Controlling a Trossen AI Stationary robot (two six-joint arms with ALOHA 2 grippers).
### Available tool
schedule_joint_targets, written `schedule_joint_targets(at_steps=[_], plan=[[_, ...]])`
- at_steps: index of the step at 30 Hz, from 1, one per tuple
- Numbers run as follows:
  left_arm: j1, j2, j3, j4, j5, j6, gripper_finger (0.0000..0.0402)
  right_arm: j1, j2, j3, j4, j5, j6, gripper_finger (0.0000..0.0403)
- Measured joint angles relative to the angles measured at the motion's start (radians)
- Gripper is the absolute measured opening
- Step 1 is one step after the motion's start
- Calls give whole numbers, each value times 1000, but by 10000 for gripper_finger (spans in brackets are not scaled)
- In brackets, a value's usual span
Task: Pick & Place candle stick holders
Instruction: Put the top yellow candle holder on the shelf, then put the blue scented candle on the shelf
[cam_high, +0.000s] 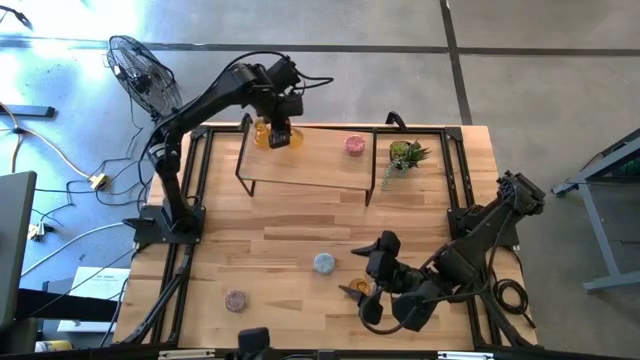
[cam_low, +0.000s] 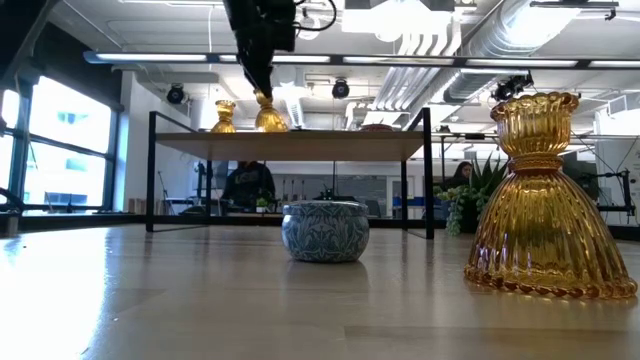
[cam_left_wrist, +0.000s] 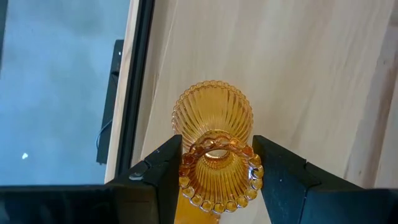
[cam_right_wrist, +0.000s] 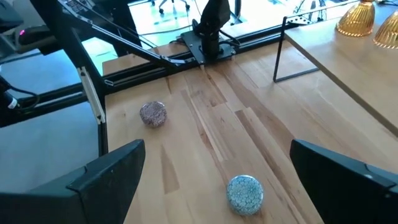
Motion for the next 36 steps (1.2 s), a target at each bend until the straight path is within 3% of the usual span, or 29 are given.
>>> schedule_joint_targets(at_steps=[9,16,26,36], plan=[[15,9,0,1,41,22,166,-6,0,0,15,0,0,395],[15,9,0,-5,51,18,196,-6,0,0,15,-1,3,395],[15,9,0,1,64,11,152,-6,0,0,14,-2,1,395],[-21,6,25,87,76,14,150,-6,0,0,14,-2,-5,395]])
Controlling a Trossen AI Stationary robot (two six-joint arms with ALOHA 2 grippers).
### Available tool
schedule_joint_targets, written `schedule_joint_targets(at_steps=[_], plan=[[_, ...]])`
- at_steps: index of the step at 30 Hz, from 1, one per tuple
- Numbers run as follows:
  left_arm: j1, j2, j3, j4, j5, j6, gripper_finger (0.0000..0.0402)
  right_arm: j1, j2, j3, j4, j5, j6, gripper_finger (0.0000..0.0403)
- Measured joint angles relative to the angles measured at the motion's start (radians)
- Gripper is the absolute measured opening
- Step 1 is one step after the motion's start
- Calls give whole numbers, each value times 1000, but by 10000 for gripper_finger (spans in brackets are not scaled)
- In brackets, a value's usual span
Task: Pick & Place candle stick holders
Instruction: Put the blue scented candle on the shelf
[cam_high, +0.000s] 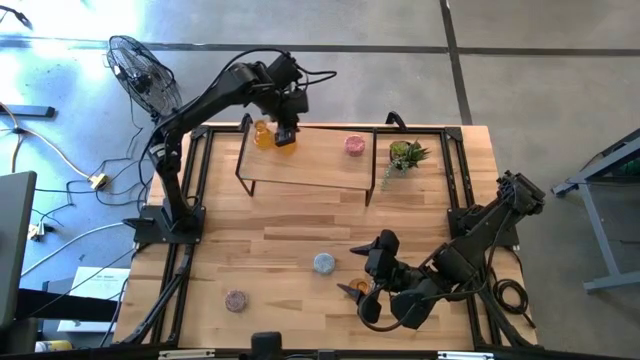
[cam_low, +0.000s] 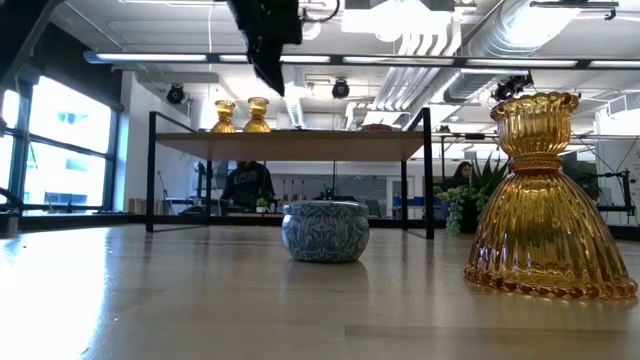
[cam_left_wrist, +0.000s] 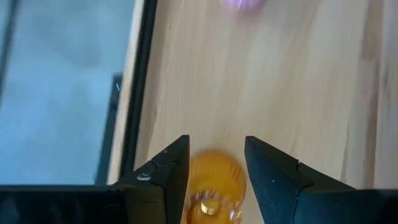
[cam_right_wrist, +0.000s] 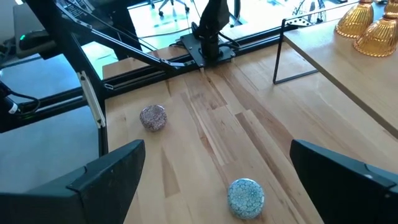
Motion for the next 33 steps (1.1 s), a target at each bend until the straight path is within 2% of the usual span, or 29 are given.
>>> schedule_joint_targets(at_steps=[7,12,15,21,25,33], plan=[[-115,-4,149,74,8,-28,150,0,5,0,-17,1,-3,395],[-245,-4,223,75,103,-135,150,0,32,0,-24,-17,-2,395],[-321,-4,233,1,148,-178,150,0,47,0,-23,-27,3,395],[-453,-3,238,-304,78,-189,150,35,53,-1,-12,-4,30,395],[-534,-15,192,-303,88,-310,150,62,52,-1,-12,21,24,395],[-692,-21,181,-297,73,-303,150,83,52,-1,-8,39,-22,395]])
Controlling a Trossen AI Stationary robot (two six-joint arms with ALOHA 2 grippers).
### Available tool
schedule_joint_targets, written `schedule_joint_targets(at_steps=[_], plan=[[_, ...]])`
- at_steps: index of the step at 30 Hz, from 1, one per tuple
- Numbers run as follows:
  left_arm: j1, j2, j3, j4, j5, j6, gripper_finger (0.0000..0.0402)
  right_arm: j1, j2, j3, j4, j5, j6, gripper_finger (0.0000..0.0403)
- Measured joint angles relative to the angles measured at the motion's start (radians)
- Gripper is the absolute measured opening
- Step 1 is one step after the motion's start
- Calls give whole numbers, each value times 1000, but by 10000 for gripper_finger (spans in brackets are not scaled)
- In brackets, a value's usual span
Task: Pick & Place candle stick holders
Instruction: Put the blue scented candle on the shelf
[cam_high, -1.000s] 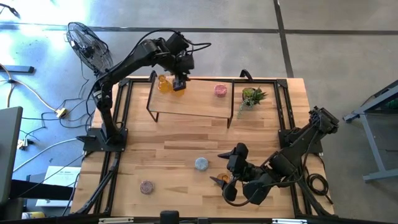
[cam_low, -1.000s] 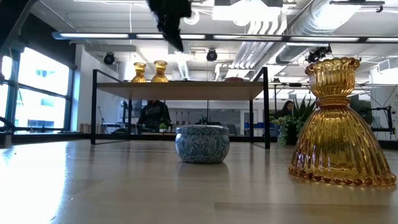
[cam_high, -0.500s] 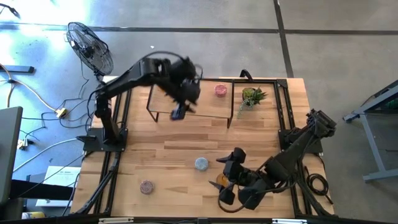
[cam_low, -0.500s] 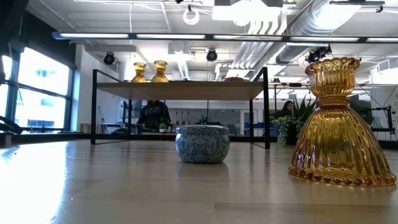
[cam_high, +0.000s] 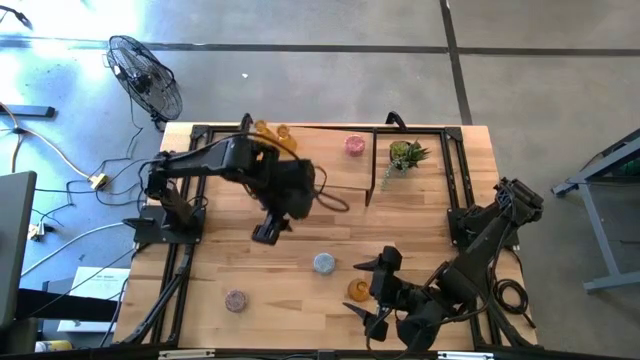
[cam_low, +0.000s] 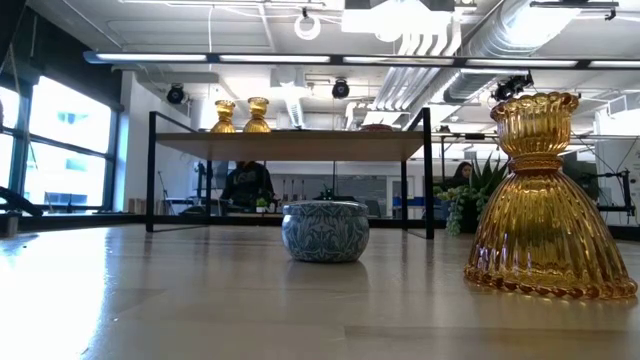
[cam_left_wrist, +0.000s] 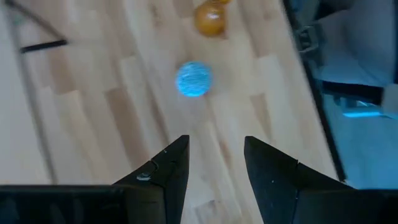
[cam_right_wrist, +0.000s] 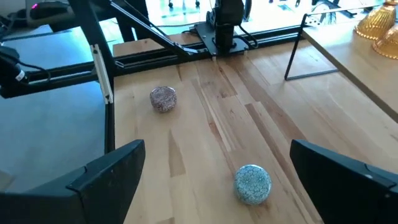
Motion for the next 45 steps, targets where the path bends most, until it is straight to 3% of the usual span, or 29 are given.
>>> schedule_joint_targets(at_steps=[5,9,21,23,28,34,41,43,45], plan=[[-48,-2,0,-1,-51,-96,153,0,0,0,0,-1,-53,395],[-74,-2,0,-1,-103,-198,179,0,0,0,0,-1,-100,395],[-205,-2,0,-1,-167,-403,376,0,-1,0,0,-1,-209,395],[-236,-2,0,-1,-199,-435,393,0,-1,0,-1,-9,-210,395],[-317,-2,-43,-1,-251,-500,379,-4,-2,0,-2,-79,-210,395],[-396,-2,-183,1,-270,-508,376,-4,-2,0,-13,-83,-218,395],[-380,-2,-406,69,-465,-466,376,-5,-2,0,-30,-79,-218,395],[-345,-2,-465,161,-418,-401,376,-5,-2,0,-30,-79,-218,395],[-292,0,-516,248,-286,-316,376,-5,-2,0,-30,-80,-218,395]])
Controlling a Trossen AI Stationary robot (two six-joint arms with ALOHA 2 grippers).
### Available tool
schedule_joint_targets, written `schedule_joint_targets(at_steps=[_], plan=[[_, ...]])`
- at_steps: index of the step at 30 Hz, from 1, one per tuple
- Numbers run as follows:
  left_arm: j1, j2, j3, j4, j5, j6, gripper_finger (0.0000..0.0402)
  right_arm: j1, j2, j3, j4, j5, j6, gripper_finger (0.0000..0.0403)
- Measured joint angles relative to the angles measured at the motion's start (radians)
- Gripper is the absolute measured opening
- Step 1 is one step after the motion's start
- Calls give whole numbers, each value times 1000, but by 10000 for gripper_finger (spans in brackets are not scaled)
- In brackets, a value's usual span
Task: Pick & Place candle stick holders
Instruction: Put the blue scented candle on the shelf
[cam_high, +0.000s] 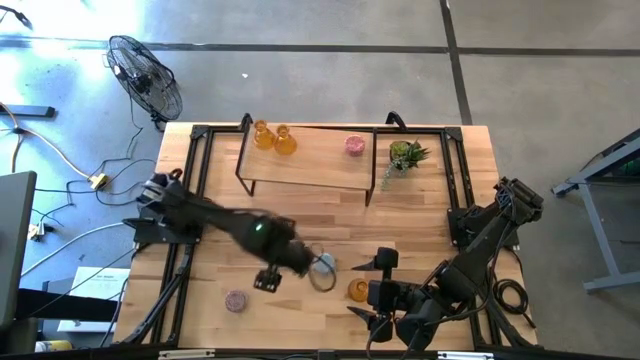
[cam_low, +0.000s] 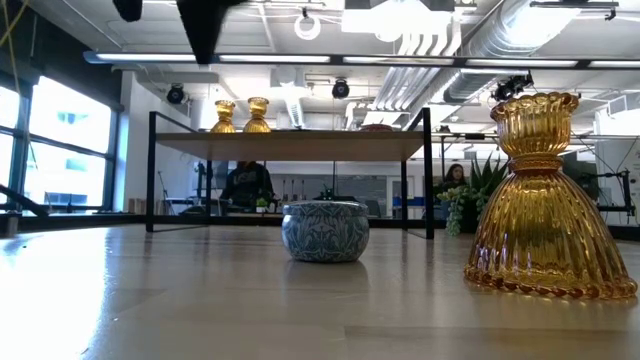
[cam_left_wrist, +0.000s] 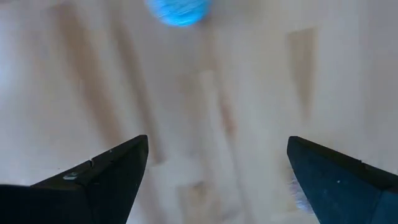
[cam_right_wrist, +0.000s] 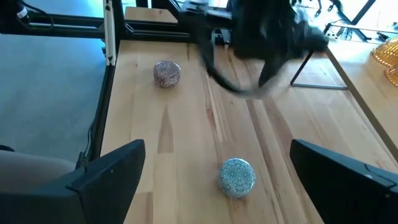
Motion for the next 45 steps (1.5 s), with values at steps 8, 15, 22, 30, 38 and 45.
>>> schedule_joint_targets(at_steps=[8,15,22,30,38,45], plan=[[194,-1,-110,195,182,184,376,8,0,0,0,-3,6,395],[275,-1,-165,407,176,245,376,43,0,0,0,-1,27,395],[287,-1,-175,496,189,99,376,92,0,0,0,44,74,395],[260,24,-176,492,202,278,376,115,0,1,15,86,122,395],[254,97,-177,541,214,257,376,128,7,1,14,91,171,395],[252,141,-173,602,196,97,376,128,13,1,4,111,161,395]])
